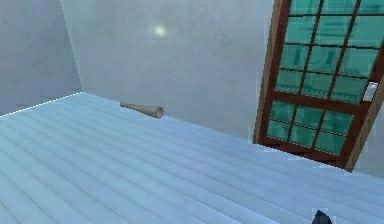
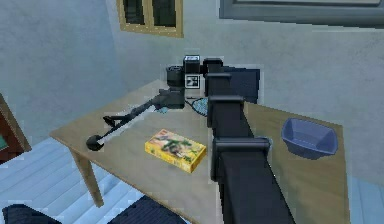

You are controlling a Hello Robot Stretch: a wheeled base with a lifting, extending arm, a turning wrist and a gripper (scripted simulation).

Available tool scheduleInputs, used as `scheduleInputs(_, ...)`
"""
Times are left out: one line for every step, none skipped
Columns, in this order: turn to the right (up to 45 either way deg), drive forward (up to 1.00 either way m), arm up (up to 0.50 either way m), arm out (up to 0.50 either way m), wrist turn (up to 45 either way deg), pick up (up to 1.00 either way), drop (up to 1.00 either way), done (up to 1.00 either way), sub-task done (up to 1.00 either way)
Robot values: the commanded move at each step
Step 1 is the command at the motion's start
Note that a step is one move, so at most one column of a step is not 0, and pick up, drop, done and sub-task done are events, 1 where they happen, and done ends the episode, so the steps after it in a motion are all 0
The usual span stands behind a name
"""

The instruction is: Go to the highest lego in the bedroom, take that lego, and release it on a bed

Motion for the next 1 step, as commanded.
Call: scheduleInputs(0.0,0.00,0.00,0.00,45.0,0.00,0.00,0.00,0.00)
